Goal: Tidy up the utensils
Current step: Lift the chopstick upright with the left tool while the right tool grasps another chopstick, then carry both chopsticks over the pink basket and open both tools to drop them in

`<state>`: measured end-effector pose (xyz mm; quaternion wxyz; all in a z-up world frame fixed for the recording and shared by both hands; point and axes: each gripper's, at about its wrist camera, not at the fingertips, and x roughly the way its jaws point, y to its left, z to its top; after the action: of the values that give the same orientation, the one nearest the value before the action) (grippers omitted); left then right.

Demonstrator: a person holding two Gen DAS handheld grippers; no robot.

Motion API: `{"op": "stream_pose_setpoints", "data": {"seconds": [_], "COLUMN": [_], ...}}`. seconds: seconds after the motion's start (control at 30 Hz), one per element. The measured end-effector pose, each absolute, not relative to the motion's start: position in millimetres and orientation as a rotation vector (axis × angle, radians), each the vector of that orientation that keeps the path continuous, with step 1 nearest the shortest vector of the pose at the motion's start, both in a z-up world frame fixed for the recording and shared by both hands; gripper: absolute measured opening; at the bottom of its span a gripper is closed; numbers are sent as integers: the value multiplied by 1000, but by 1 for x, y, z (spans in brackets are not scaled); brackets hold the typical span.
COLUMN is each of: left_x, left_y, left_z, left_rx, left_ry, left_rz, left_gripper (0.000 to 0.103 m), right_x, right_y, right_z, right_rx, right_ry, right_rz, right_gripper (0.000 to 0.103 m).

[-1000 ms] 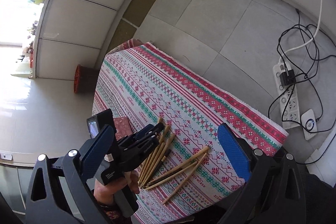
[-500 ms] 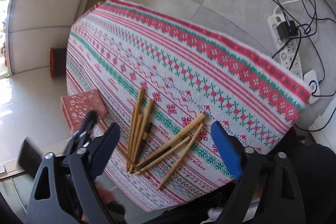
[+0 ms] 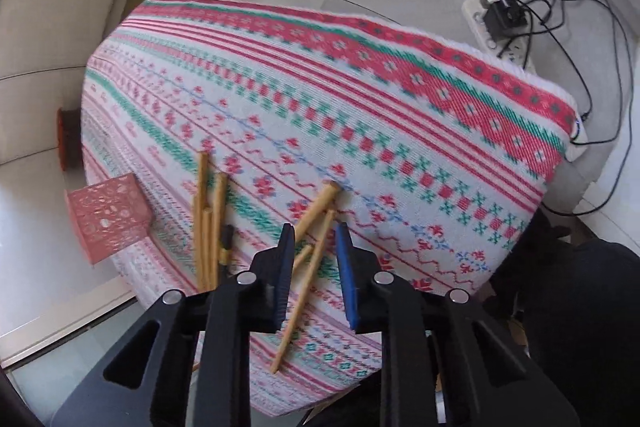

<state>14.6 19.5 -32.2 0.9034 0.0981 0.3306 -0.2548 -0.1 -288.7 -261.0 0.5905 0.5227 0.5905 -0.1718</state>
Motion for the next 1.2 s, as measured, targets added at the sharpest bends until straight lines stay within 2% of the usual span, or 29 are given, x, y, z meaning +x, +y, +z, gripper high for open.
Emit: {"op": "stream_pose_setpoints", "data": {"seconds": [0.33, 0.4, 0.5, 0.77, 0.9, 1.2], "left_x": [11, 12, 13, 13, 12, 6], "left_y": [34, 38, 41, 55, 58, 55], "left_z": [-18, -18, -18, -16, -13, -3], "left_rx": [144, 130, 119, 76, 51, 37], "left_ry": [619, 622, 622, 622, 619, 594], "left_rz": [-587, -582, -573, -542, -540, -533], "left_gripper": [6, 6, 6, 6, 6, 6], "right_x": [7, 9, 13, 2, -7, -38], "right_y": [-277, -270, -261, -269, -269, -255], "right_z": [-263, -261, -259, -256, -231, -121], "right_rx": [1127, 1093, 1059, 1149, 1125, 930], "right_ry": [1373, 1365, 1352, 1276, 1218, 1028], "right_rz": [-500, -516, -550, -512, -451, -271], "right_gripper": [16, 10, 7, 5, 5, 5]}}
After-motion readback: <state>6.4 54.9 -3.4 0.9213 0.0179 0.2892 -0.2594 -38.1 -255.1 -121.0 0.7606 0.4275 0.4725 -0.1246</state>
